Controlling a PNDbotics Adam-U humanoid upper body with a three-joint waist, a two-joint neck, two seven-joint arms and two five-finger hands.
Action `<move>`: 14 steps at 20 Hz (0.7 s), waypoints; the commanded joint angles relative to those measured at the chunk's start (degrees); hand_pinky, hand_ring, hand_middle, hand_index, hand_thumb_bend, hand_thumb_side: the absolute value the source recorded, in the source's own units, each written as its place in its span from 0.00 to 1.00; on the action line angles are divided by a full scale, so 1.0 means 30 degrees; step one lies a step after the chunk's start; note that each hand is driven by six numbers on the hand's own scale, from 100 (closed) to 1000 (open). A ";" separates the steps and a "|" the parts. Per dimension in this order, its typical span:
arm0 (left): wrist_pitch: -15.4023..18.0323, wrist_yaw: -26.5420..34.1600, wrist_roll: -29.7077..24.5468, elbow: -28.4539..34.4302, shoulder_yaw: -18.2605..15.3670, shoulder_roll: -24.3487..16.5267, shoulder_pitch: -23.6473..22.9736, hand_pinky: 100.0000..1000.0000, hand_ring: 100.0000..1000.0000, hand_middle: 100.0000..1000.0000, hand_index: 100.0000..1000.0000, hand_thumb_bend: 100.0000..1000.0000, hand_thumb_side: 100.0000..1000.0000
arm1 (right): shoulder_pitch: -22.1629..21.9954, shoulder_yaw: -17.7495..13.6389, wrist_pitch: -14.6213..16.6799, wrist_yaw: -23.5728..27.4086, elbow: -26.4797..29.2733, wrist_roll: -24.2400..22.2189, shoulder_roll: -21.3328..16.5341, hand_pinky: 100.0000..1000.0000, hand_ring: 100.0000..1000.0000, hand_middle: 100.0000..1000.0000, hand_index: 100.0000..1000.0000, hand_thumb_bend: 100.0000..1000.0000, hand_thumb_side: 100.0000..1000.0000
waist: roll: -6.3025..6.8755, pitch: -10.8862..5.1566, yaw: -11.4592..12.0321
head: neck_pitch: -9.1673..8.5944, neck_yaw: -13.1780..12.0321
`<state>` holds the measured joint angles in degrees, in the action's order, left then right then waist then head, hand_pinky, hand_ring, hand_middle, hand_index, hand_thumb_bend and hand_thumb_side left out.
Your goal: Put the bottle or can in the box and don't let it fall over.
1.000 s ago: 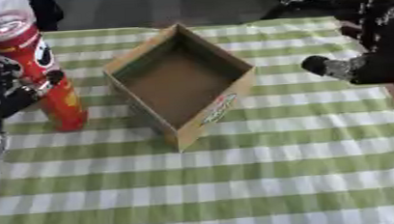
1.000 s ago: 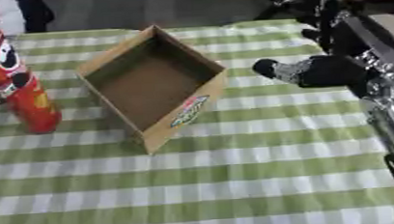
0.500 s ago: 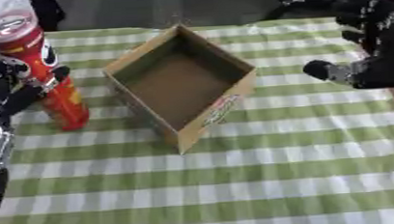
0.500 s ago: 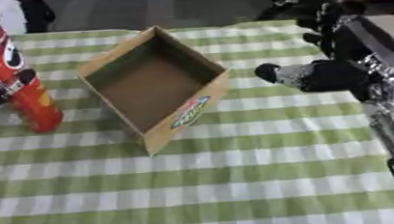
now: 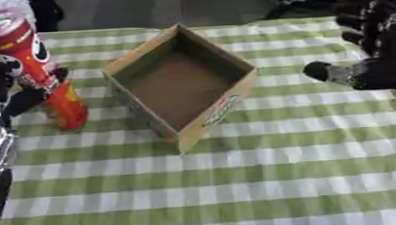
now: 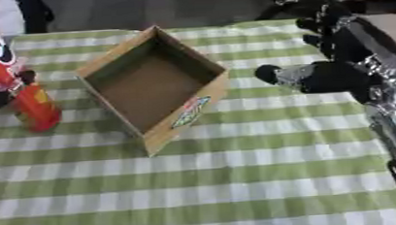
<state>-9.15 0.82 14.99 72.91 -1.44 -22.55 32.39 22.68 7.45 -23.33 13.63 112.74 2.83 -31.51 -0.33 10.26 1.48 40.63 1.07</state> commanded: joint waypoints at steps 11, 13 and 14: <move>-0.0098 0.1585 0.1081 0.1080 -0.0009 -0.0409 0.0629 1.00 0.75 0.62 0.40 0.12 0.06 | 0.0182 -0.0137 -0.0001 -0.0026 0.0066 -0.0145 -0.0246 1.00 1.00 0.92 1.00 0.64 0.00 | 0.0076 -0.0244 -0.0068 | -0.0084 0.0082; -0.0108 0.1611 0.1063 0.1345 0.0048 -0.0467 0.0772 1.00 0.75 0.62 0.39 0.04 0.03 | 0.0187 -0.0138 -0.0005 -0.0023 0.0064 -0.0143 -0.0239 1.00 1.00 0.92 1.00 0.64 0.00 | 0.0084 -0.0268 -0.0066 | -0.0074 0.0111; -0.0121 0.1631 0.1001 0.1484 0.0100 -0.0502 0.0879 1.00 0.75 0.61 0.37 0.01 0.03 | 0.0193 -0.0138 -0.0006 -0.0021 0.0067 -0.0141 -0.0239 1.00 1.00 0.92 1.00 0.64 0.00 | 0.0089 -0.0283 -0.0069 | -0.0063 0.0125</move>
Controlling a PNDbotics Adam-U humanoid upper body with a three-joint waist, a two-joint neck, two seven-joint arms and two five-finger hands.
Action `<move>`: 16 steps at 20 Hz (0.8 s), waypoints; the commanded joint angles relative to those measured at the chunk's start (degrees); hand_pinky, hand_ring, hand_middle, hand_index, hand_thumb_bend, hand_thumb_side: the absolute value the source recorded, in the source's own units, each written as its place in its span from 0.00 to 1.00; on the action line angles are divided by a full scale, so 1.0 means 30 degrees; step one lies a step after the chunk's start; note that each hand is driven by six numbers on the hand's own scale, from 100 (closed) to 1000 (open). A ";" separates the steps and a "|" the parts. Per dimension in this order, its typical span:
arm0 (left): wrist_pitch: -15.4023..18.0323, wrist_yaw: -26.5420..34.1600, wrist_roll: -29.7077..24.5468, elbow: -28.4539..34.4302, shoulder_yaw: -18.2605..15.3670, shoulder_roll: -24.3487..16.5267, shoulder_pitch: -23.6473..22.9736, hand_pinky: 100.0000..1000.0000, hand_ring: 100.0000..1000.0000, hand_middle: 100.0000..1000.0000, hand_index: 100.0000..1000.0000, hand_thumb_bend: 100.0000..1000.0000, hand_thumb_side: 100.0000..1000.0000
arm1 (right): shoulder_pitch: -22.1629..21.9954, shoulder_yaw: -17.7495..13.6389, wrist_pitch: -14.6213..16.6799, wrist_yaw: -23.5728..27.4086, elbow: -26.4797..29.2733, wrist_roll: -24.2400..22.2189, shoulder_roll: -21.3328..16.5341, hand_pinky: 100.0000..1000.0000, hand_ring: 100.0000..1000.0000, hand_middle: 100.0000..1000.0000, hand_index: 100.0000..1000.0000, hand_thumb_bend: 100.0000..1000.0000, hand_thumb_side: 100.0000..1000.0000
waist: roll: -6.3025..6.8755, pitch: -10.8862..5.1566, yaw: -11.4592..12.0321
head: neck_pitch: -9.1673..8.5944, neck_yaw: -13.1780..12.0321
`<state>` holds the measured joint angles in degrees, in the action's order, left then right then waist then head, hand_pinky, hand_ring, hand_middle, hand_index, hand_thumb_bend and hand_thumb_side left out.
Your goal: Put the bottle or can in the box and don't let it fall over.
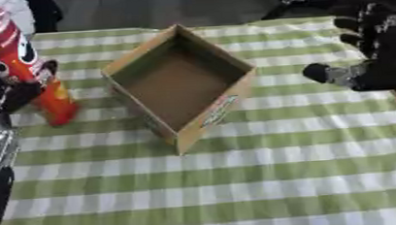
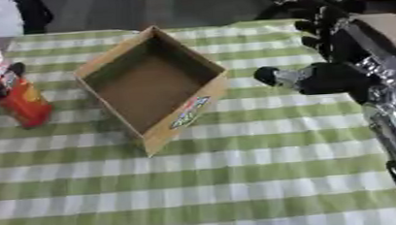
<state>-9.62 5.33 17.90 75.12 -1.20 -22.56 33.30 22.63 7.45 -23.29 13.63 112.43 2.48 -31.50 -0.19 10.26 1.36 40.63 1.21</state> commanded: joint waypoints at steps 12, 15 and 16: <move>-0.0357 0.0244 -0.1154 0.2942 0.1461 0.0772 0.2832 1.00 0.74 0.61 0.38 0.04 0.01 | 0.0279 -0.0189 -0.0057 -0.0028 0.0177 0.0031 -0.0264 1.00 1.00 0.92 1.00 0.64 0.00 | 0.0078 -0.0553 -0.0217 | 0.0395 0.0274; -0.1051 0.0111 -0.1516 0.3079 0.2072 0.1942 0.4276 1.00 0.75 0.62 0.38 0.05 0.01 | 0.0361 -0.0372 -0.0007 -0.0001 0.0200 0.0237 -0.0279 1.00 1.00 0.92 1.00 0.64 0.00 | 0.0075 -0.0558 -0.0258 | 0.0433 0.0391; -0.1241 -0.0002 -0.1618 0.2963 0.2279 0.2347 0.4750 1.00 0.74 0.62 0.39 0.05 0.01 | 0.0417 -0.0436 0.0013 0.0008 0.0212 0.0314 -0.0291 1.00 1.00 0.92 1.00 0.64 0.00 | 0.0076 -0.0551 -0.0283 | 0.0428 0.0400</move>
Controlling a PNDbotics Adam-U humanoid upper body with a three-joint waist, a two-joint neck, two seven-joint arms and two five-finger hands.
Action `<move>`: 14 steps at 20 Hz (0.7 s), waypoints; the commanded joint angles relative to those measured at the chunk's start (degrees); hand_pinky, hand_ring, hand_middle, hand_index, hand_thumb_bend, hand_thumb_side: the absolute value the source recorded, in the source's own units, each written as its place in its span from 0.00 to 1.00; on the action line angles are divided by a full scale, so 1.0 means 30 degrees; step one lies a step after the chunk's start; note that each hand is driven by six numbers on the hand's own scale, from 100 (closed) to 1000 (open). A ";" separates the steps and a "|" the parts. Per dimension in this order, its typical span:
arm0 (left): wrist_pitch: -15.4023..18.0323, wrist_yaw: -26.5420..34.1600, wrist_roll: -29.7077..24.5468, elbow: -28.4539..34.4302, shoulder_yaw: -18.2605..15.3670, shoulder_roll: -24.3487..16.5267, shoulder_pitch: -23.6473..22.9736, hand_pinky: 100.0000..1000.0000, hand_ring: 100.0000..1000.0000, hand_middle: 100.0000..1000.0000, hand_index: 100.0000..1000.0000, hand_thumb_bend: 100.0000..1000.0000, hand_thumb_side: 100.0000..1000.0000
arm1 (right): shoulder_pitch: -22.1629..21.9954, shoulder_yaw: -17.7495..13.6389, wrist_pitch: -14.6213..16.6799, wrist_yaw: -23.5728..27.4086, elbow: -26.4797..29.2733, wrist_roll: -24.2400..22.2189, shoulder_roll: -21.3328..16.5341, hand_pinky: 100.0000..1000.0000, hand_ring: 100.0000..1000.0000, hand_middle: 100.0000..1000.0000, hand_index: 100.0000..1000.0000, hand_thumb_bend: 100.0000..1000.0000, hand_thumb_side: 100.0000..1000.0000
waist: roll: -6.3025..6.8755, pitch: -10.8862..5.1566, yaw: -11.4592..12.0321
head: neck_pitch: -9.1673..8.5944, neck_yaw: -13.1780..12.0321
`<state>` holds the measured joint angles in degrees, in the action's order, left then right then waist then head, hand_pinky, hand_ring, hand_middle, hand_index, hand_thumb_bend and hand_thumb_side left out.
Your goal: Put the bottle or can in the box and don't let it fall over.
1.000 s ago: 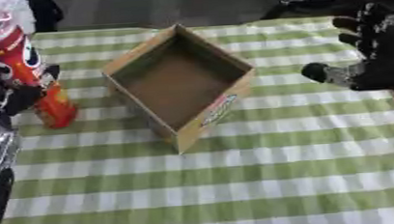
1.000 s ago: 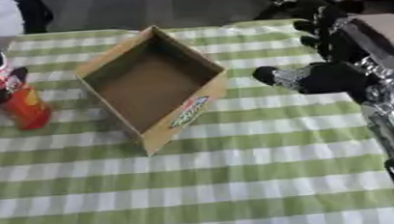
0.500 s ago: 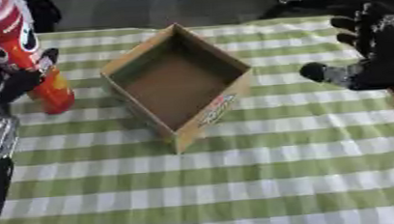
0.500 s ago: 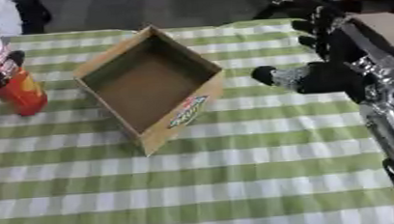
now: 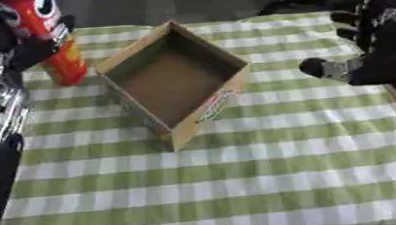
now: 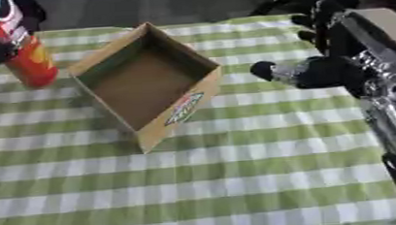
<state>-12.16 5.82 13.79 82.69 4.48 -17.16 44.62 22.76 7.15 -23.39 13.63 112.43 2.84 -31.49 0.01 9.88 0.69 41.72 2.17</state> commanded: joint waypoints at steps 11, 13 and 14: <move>-0.0574 -0.2091 -0.0622 -0.1058 0.1427 0.3426 0.2492 1.00 0.74 0.62 0.39 0.06 0.00 | 0.0867 -0.0879 0.0257 0.0068 0.0348 0.0850 -0.0472 1.00 1.00 0.93 1.00 0.64 0.00 | 0.0077 -0.0209 -0.0687 | 0.0067 -0.0413; -0.0499 -0.2403 -0.0663 -0.1298 0.1447 0.3712 0.2503 1.00 0.74 0.61 0.39 0.07 0.00 | 0.0886 -0.0870 0.0256 0.0079 0.0359 0.0860 -0.0466 1.00 1.00 0.93 1.00 0.64 0.00 | 0.0105 -0.0151 -0.0806 | -0.0031 -0.0680; -0.0458 -0.2535 -0.0676 -0.1422 0.1457 0.3822 0.2496 1.00 0.74 0.62 0.39 0.07 0.00 | 0.0890 -0.0867 0.0256 0.0083 0.0366 0.0862 -0.0453 1.00 1.00 0.93 1.00 0.64 0.00 | 0.0121 -0.0132 -0.0856 | -0.0073 -0.0787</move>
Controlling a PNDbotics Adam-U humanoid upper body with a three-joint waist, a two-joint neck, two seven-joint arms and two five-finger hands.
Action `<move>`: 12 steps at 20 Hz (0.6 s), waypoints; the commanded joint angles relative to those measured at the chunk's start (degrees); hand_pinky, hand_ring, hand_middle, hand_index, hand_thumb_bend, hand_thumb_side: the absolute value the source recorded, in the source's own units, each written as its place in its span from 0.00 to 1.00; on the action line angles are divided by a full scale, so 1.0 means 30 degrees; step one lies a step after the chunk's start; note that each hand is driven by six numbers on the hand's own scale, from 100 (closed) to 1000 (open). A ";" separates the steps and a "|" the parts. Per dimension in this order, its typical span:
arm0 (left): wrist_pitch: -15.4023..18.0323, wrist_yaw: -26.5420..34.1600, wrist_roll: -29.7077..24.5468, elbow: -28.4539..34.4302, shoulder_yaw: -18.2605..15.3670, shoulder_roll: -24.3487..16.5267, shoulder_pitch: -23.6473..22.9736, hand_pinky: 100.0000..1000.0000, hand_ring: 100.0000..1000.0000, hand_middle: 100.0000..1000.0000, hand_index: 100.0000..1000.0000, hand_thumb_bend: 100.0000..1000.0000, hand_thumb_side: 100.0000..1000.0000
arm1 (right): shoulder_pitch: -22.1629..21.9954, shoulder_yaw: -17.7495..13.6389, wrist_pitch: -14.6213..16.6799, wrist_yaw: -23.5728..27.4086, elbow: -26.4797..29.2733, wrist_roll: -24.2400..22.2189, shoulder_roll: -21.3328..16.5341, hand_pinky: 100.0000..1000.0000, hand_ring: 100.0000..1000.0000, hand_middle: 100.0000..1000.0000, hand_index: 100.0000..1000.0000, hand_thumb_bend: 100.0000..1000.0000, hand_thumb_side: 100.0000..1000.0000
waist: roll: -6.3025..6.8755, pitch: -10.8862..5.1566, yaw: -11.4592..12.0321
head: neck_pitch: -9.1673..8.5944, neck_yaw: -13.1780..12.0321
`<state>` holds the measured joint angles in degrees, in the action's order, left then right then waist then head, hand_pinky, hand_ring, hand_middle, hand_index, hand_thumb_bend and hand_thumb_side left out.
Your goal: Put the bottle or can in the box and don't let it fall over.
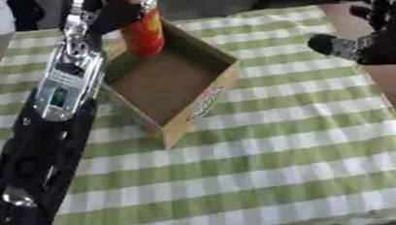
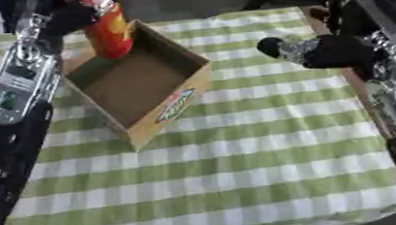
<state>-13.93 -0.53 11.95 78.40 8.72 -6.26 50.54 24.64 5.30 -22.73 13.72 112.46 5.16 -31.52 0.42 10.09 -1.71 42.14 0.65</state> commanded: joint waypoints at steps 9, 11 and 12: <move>0.1163 -0.1525 -0.0746 -0.1277 0.0414 0.0663 0.0031 1.00 0.80 0.72 0.60 0.41 0.02 | 0.0295 -0.0259 0.0086 0.0135 0.0428 0.0085 -0.0344 1.00 1.00 0.92 1.00 0.64 0.00 | 0.0097 -0.0094 -0.0270 | -0.0435 -0.0006; 0.1469 -0.1836 -0.1077 -0.1506 0.0488 0.0640 -0.0044 1.00 0.82 0.76 0.74 0.55 0.05 | 0.0300 -0.0243 0.0085 0.0152 0.0429 0.0074 -0.0338 1.00 1.00 0.92 1.00 0.65 0.00 | 0.0118 -0.0091 -0.0260 | -0.0431 0.0111; 0.1596 -0.2054 -0.1312 -0.1624 0.0534 0.0607 -0.0101 1.00 0.83 0.76 0.79 0.60 0.05 | 0.0297 -0.0236 0.0083 0.0158 0.0428 0.0067 -0.0338 1.00 1.00 0.92 1.00 0.65 0.00 | 0.0126 -0.0092 -0.0248 | -0.0433 0.0163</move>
<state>-9.84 -6.01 8.60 73.07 10.14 -4.16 49.31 24.67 5.30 -22.59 13.89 112.50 5.34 -31.52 0.91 10.55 -2.41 41.59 0.82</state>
